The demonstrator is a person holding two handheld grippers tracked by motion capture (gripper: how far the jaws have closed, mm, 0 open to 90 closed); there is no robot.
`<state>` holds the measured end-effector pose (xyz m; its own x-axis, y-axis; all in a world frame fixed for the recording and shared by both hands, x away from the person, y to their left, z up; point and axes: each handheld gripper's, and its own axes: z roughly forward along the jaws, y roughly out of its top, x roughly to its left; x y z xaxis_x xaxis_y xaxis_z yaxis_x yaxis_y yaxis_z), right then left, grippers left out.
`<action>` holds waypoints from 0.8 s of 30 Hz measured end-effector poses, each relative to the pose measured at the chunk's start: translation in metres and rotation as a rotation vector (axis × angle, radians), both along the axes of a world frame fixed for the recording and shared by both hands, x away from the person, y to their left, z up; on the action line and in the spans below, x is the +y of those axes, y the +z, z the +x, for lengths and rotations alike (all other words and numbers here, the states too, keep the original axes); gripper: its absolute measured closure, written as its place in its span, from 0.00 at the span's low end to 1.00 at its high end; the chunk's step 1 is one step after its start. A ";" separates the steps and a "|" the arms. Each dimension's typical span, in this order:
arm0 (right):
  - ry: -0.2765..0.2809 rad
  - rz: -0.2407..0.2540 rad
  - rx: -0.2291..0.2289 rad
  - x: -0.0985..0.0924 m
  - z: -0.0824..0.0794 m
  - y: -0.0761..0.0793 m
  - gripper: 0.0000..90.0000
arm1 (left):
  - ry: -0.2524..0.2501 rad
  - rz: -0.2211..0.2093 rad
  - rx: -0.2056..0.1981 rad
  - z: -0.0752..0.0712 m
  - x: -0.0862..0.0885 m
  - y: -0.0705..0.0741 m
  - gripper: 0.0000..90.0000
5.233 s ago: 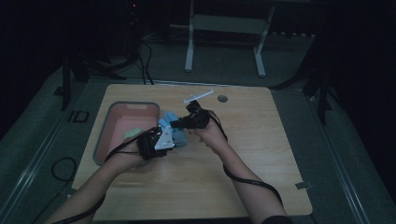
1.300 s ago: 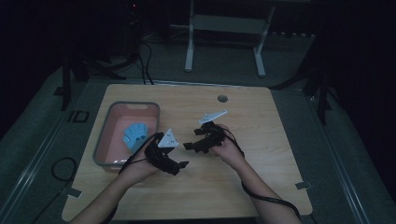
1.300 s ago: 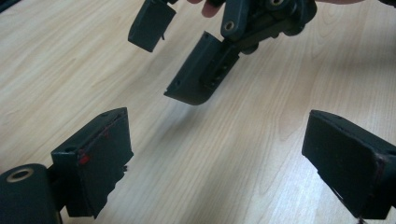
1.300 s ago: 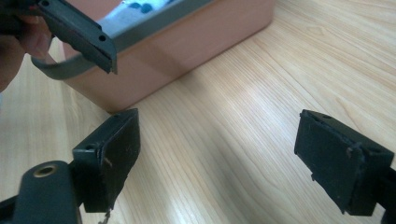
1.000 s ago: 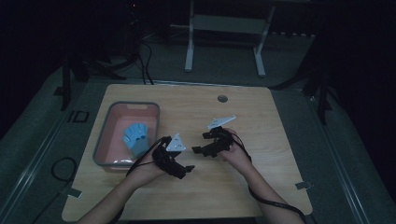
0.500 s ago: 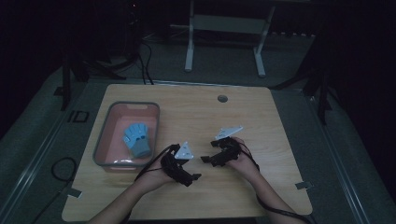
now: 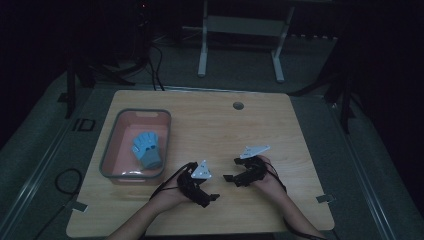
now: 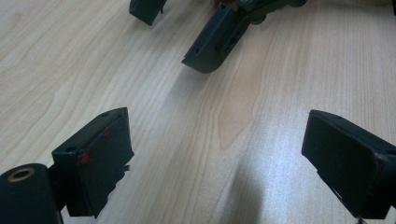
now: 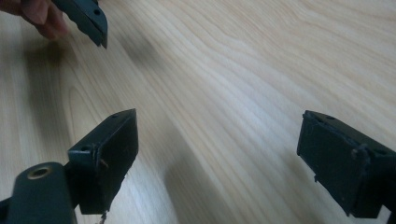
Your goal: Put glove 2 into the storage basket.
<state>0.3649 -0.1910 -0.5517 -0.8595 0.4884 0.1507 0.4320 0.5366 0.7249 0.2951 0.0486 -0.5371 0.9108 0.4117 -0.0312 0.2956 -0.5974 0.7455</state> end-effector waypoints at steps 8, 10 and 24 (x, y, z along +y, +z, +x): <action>-0.009 0.002 -0.019 -0.013 -0.011 0.001 0.14 | 0.008 0.011 -0.023 -0.002 0.003 -0.005 0.10; -0.009 0.001 -0.017 -0.014 -0.012 0.001 0.14 | 0.007 0.008 -0.022 -0.003 0.004 -0.006 0.10; -0.058 0.030 -0.044 -0.045 -0.027 0.000 0.14 | -0.013 0.014 -0.005 -0.005 0.008 -0.013 0.10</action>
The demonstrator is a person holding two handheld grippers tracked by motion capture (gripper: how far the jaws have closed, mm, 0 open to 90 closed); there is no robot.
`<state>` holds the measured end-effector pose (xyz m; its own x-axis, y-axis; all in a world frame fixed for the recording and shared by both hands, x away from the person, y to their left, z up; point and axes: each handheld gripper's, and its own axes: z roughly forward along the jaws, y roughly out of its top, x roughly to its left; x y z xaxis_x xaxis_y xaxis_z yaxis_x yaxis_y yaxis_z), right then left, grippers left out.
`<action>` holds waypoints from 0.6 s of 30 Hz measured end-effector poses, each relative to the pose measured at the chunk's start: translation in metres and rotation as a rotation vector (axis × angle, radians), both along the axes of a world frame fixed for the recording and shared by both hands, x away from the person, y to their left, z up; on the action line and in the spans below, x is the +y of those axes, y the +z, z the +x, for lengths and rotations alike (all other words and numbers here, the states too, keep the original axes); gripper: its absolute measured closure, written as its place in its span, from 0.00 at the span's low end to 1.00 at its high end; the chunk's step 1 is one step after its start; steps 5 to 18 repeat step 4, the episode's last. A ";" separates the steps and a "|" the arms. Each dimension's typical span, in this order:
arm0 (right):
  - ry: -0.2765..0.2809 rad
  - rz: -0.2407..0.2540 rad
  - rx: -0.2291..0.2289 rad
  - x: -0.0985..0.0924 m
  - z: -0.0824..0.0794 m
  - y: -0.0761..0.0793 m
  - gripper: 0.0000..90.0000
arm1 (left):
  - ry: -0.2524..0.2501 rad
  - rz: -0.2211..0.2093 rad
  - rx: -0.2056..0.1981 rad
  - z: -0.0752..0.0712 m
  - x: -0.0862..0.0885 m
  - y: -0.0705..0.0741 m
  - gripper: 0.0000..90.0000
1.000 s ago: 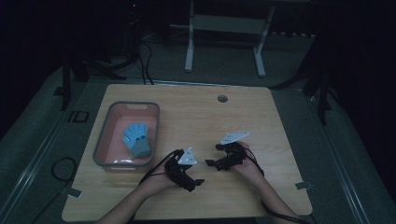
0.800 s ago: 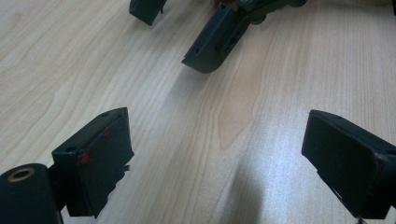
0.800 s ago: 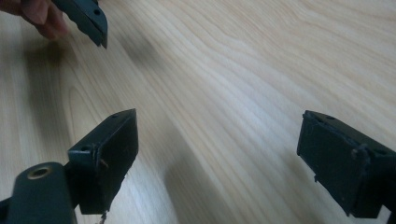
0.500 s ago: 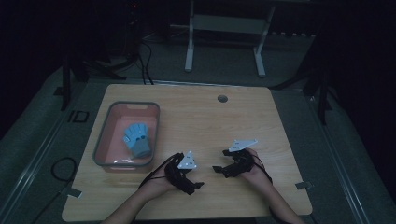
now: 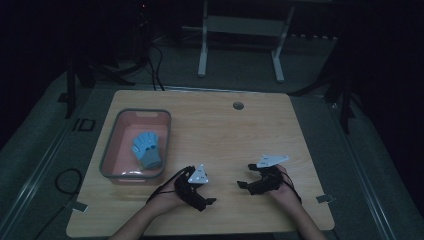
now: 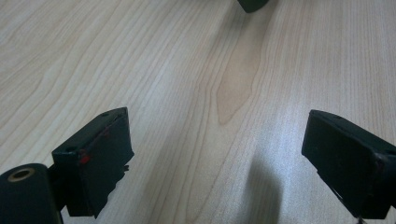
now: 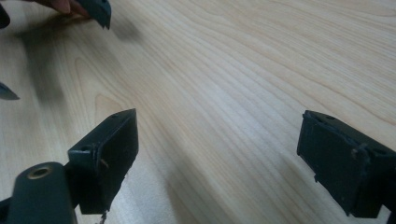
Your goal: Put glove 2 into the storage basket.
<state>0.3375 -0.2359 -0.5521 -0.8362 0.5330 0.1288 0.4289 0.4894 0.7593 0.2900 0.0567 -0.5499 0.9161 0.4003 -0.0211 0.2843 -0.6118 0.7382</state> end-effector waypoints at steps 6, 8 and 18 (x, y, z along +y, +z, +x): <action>-0.006 0.001 -0.017 0.000 0.000 0.000 0.14 | -0.003 -0.005 -0.005 0.000 0.000 0.001 0.10; -0.006 0.001 -0.017 0.000 0.000 0.000 0.14 | -0.003 -0.005 -0.005 0.000 0.000 0.001 0.10; -0.006 0.001 -0.017 0.000 0.000 0.000 0.14 | -0.003 -0.005 -0.005 0.000 0.000 0.001 0.10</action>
